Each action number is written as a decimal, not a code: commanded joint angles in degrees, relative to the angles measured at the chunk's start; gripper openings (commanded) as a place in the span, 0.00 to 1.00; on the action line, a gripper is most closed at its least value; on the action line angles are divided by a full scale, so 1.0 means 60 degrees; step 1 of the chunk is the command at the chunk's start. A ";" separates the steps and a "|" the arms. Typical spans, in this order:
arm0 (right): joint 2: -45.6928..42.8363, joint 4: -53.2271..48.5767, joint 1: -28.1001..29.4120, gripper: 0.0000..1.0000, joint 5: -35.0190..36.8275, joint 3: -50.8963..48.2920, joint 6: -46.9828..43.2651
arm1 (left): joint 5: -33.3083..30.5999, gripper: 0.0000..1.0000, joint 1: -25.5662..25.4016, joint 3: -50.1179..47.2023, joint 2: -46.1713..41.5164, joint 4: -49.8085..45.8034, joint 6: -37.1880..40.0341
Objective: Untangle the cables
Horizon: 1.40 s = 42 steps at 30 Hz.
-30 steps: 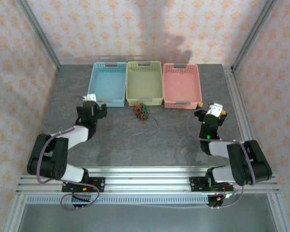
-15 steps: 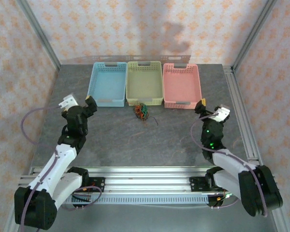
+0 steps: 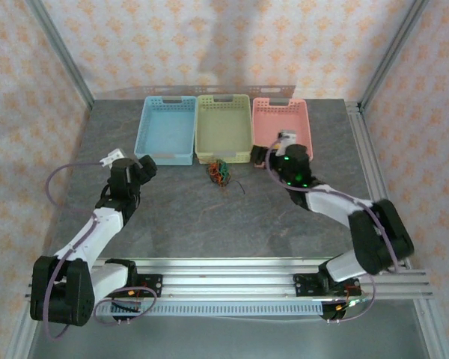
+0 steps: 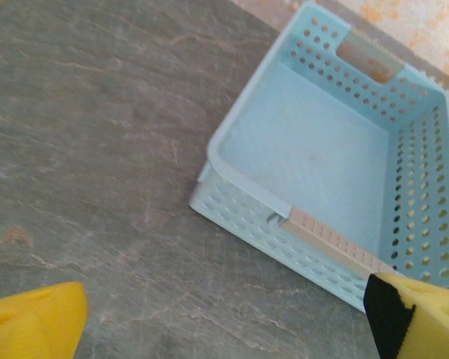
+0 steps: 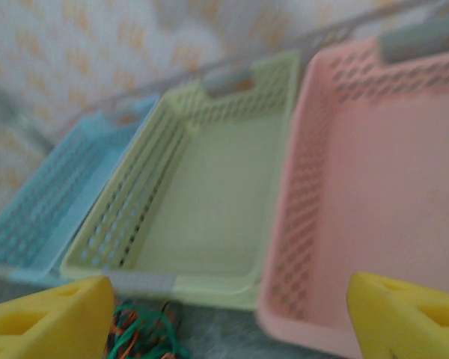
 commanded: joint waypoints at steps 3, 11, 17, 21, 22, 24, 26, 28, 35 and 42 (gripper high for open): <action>0.1967 -0.1653 0.1038 0.81 -0.0654 0.1449 -0.0321 | 0.0437 0.96 -0.0136 0.0197 -0.0168 0.0050 0.0147; 0.3697 -0.3715 0.2013 0.82 -0.0241 0.3468 -0.1415 | 0.0276 0.96 -0.0264 0.0176 -0.0218 0.0102 0.0232; 0.4303 -0.4587 0.2219 0.67 -0.0213 0.4154 -0.1995 | 0.0670 0.95 -0.0428 0.0179 -0.0141 0.0321 0.0412; 0.4083 -0.4414 0.2409 0.43 -0.0290 0.3932 -0.2318 | 0.0752 0.94 -0.0791 0.0261 -0.0075 0.0417 0.0712; 0.3984 -0.4348 0.2432 0.37 -0.0331 0.3849 -0.2386 | 0.0744 0.94 -0.0907 0.0269 -0.0075 0.0426 0.0782; 0.3714 -0.4150 0.2481 0.27 -0.0413 0.3570 -0.2545 | 0.0759 0.94 -0.1112 0.0271 -0.0109 0.0521 0.0939; 0.3326 -0.3747 0.2485 0.20 -0.0648 0.3161 -0.2637 | 0.0896 0.93 -0.1275 0.0264 -0.0100 0.0641 0.1063; 0.2847 -0.3028 0.2487 0.15 -0.0809 0.2569 -0.2639 | 0.1094 0.92 -0.1458 0.0315 -0.0023 0.0723 0.1193; 0.1460 -0.0377 0.2477 0.00 -0.1403 0.0559 -0.3072 | 0.2449 0.87 -0.2516 0.0867 0.0471 0.0861 0.1712; 0.1418 0.3718 0.2450 0.00 -0.2085 -0.1339 -0.3686 | 0.2907 0.79 -0.3550 0.1908 0.0820 -0.0830 0.2913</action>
